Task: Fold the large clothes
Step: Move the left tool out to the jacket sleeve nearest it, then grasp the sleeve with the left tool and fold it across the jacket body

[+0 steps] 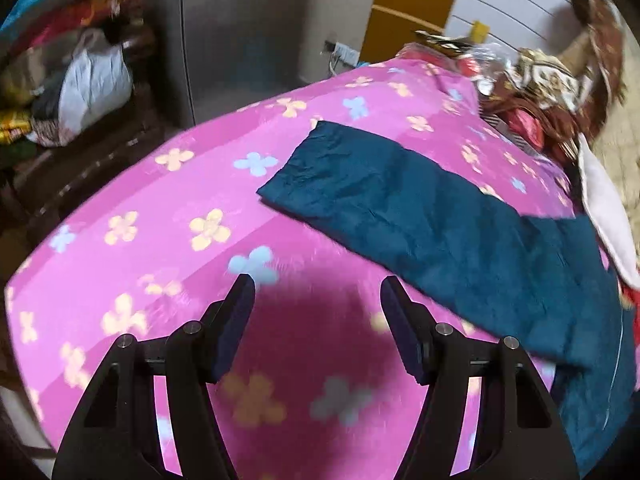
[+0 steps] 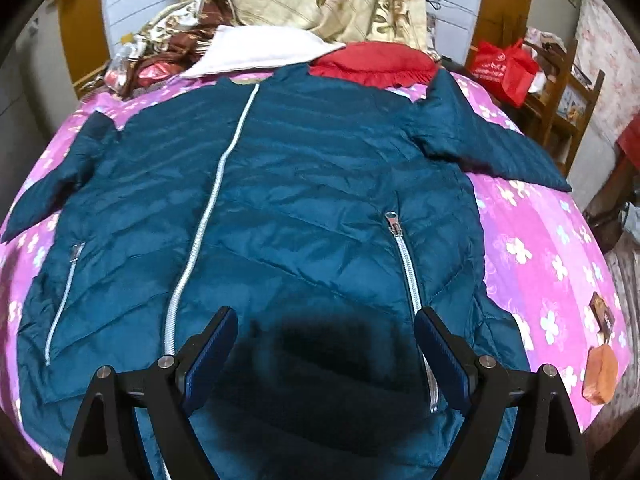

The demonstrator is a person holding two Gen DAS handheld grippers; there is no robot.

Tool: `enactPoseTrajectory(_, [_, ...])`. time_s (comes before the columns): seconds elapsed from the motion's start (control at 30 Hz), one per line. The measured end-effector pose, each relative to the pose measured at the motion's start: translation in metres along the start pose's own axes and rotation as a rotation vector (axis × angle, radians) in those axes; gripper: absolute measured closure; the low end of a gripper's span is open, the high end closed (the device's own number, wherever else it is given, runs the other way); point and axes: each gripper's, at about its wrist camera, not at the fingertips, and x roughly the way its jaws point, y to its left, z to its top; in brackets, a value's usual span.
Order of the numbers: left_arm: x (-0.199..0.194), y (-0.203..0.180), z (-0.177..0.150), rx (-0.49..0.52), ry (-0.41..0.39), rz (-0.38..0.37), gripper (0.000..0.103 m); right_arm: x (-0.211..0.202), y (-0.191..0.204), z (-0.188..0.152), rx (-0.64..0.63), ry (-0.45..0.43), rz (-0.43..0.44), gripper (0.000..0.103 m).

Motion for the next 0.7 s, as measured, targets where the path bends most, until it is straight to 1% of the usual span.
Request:
enactPoseTrajectory(0.1, [0.021,0.003,0.017,-0.018,0.012,0.005,0.038,0.006,-0.001,0.003,0.001,-0.008,0.000,0.015])
enactPoseTrajectory(0.17, [0.034,0.007,0.029,-0.035,0.011,-0.011,0.038,0.009,0.000,0.006,-0.002,-0.018,0.001,0.015])
enactPoseTrajectory(0.27, [0.056,0.015,0.044,-0.074,0.035,-0.035,0.038,0.012,0.002,0.007,-0.007,-0.025,-0.004,0.015])
enactPoseTrajectory(0.43, [0.080,0.016,0.061,-0.097,0.038,-0.053,0.037,0.020,0.000,0.011,0.006,-0.005,-0.019,0.015])
enactPoseTrajectory(0.47, [0.084,0.014,0.063,-0.096,0.039,-0.059,0.035,0.022,-0.002,0.012,0.010,-0.002,-0.021,0.015])
enactPoseTrajectory(0.5, [0.088,0.012,0.065,-0.090,0.044,-0.067,0.028,0.024,-0.003,0.013,0.013,0.001,-0.029,0.015])
enactPoseTrajectory(0.57, [0.092,0.006,0.068,-0.069,0.031,-0.068,0.018,0.027,-0.006,0.014,0.016,0.003,-0.040,0.015])
enactPoseTrajectory(0.6, [0.093,0.003,0.068,-0.056,0.024,-0.056,0.017,0.028,-0.007,0.014,0.016,0.003,-0.043,0.015])
enactPoseTrajectory(0.63, [0.094,-0.002,0.069,-0.042,0.016,-0.029,0.017,0.029,-0.008,0.014,0.017,0.004,-0.046,0.015])
enactPoseTrajectory(0.7, [0.096,-0.009,0.068,-0.022,0.004,0.018,0.018,0.031,-0.009,0.014,0.015,0.006,-0.053,0.015])
